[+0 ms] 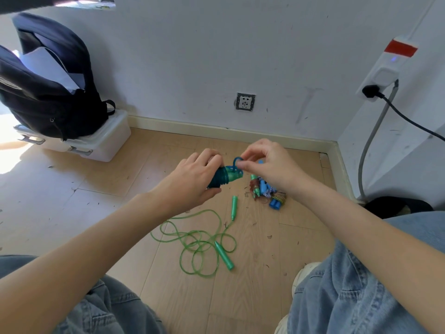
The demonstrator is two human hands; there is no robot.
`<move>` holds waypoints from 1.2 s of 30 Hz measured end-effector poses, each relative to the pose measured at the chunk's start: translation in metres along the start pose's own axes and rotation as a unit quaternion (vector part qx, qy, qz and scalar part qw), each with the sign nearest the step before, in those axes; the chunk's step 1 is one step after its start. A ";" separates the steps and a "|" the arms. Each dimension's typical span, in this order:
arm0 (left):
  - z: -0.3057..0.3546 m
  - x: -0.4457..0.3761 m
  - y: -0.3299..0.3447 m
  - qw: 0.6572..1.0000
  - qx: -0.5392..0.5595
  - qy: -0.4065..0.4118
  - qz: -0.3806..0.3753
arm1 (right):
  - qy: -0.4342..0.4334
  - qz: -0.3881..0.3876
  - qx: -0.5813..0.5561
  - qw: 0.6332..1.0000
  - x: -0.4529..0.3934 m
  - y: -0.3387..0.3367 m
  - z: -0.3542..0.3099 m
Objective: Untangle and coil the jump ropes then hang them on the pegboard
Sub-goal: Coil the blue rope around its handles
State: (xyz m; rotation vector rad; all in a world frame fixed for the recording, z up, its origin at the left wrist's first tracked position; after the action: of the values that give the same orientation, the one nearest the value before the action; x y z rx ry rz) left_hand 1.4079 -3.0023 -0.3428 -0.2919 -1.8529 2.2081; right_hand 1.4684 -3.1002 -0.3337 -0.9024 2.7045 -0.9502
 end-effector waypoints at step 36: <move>-0.037 -0.006 0.094 0.525 0.787 -0.309 -0.101 | -0.005 -0.079 -0.225 0.971 0.005 0.020 0.021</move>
State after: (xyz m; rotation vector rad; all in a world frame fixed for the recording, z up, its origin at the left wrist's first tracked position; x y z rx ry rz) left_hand 1.4191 -2.9852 -0.4418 1.0559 0.6637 2.8339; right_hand 1.4614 -3.1016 -0.3621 -1.2068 2.9276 -0.3466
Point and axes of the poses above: each hand's wrist, its own x-axis away from the middle knuckle, its own y-axis out of the palm, z = x × y, the point moved 10 cm from there along -x, towards the middle knuckle, and after that the axes turned 8 degrees about -z, right-handed, at the moved point
